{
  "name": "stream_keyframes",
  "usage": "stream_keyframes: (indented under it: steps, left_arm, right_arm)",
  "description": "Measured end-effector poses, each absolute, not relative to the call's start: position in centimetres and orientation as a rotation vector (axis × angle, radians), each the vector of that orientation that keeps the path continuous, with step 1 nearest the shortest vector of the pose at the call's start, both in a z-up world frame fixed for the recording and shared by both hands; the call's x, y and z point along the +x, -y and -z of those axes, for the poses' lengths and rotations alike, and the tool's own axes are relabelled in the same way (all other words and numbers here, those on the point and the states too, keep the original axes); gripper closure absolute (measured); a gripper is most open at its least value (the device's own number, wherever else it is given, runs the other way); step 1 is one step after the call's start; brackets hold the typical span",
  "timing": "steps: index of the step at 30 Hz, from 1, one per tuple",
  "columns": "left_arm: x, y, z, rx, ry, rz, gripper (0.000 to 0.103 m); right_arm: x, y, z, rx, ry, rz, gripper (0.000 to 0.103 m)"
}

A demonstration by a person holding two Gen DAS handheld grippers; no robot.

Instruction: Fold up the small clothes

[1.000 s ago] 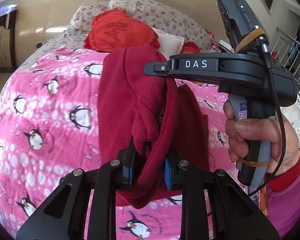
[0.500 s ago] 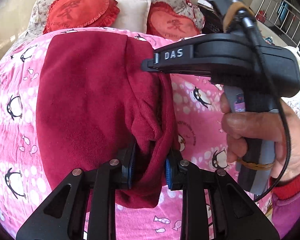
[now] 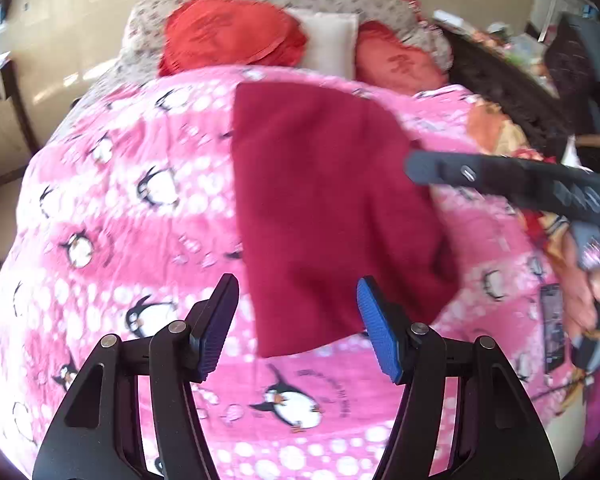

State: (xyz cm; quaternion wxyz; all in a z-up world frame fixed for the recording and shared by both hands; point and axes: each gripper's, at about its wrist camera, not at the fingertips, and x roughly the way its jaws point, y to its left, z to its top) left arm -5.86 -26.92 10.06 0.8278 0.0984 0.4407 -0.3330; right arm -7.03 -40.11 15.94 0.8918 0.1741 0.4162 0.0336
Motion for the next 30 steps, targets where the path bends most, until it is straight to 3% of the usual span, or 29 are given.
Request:
stream_keyframes:
  steps: [7, 10, 21, 27, 29, 30]
  left_arm:
    - [-5.7, 27.1, -6.6, 0.219, -1.014, 0.689, 0.041]
    - [-5.8, 27.8, -5.5, 0.248, -1.024, 0.691, 0.041]
    - [-6.3, 28.7, -8.8, 0.212, -0.924, 0.701, 0.041]
    - [-7.1, 30.4, -7.7, 0.233, -0.950, 0.731, 0.041]
    - [-7.0, 30.7, -7.3, 0.232, -0.963, 0.733, 0.041]
    - [-7.0, 30.8, -7.3, 0.230, -0.967, 0.735, 0.041]
  right_arm:
    - [-9.5, 39.8, -9.1, 0.205, -1.017, 0.081, 0.070]
    - [-11.4, 42.7, -7.5, 0.395, -0.988, 0.063, 0.070]
    - [-10.7, 45.4, -13.3, 0.497, -0.797, 0.095, 0.069]
    - [-5.6, 46.4, -11.9, 0.528, -0.853, 0.133, 0.069]
    - [-5.0, 46.5, -11.7, 0.523, -0.851, 0.135, 0.092]
    - [-4.9, 46.6, -12.0, 0.509, -0.844, 0.134, 0.093]
